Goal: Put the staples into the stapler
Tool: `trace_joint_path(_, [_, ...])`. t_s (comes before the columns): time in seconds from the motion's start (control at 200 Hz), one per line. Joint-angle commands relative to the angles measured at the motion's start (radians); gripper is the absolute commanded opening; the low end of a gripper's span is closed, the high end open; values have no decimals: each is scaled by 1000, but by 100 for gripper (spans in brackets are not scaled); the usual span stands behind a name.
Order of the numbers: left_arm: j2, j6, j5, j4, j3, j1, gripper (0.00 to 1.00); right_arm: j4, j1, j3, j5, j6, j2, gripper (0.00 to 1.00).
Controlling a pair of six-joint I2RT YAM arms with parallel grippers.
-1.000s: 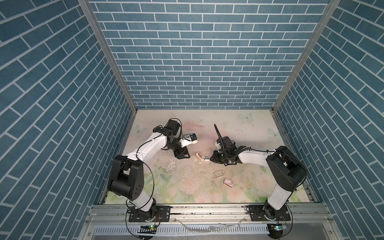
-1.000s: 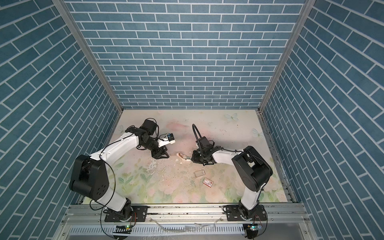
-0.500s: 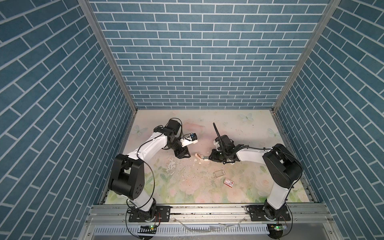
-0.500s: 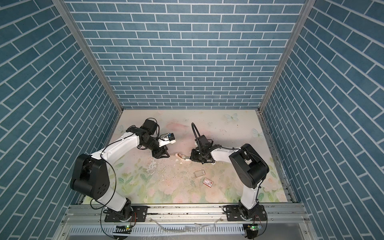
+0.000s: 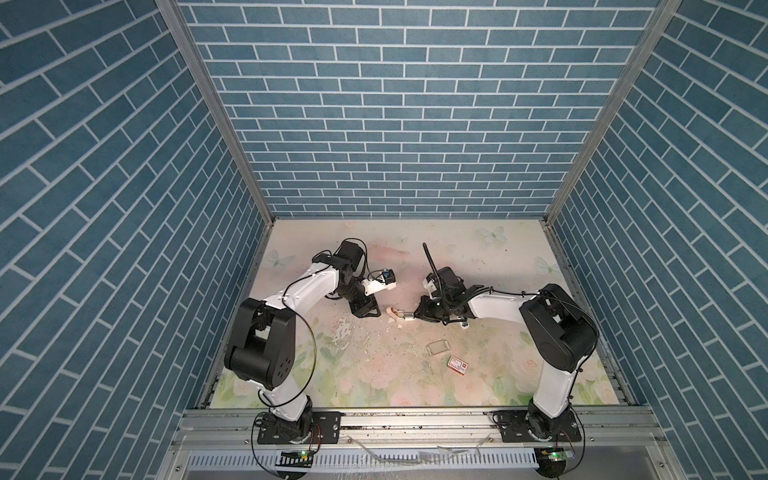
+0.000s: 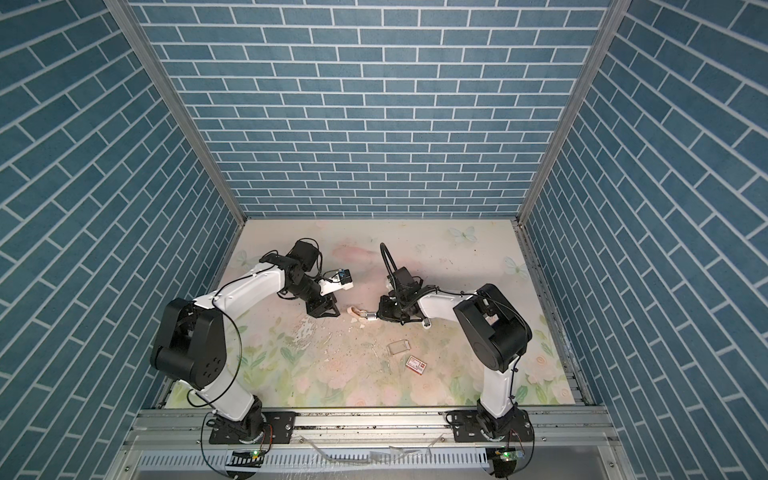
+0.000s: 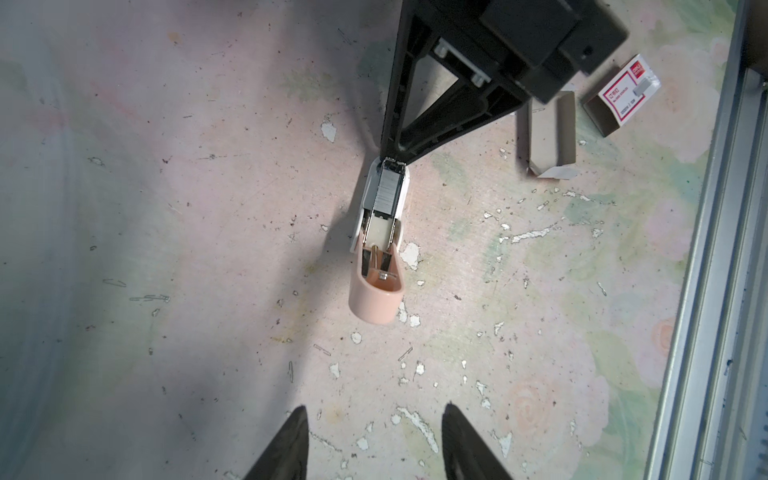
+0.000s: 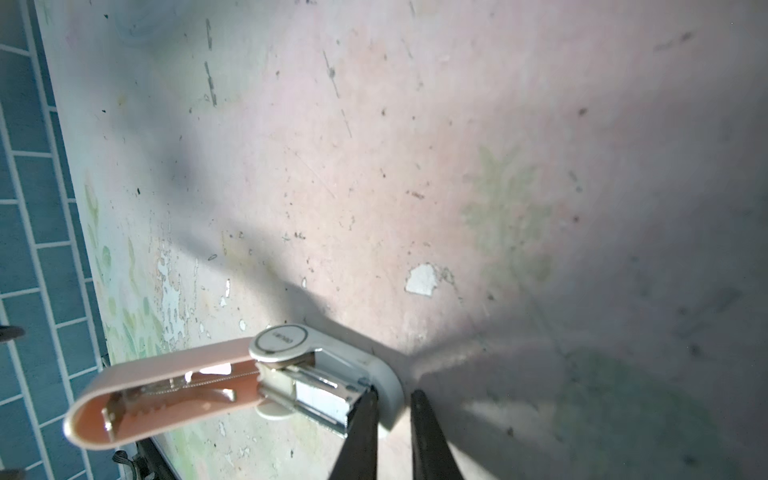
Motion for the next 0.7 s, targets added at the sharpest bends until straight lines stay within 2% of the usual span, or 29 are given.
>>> trace_joint_path(0.0, [31, 16, 2, 8, 13, -6, 52, -34, -3, 22, -19, -23, 23, 17])
trace_joint_path(0.45, [114, -14, -2, 47, 43, -60, 35, -29, -3, 22, -29, -23, 36, 17])
trace_joint_path(0.695, [131, -33, -5, 68, 41, -76, 29, -22, -3, 21, -32, -23, 41, 17])
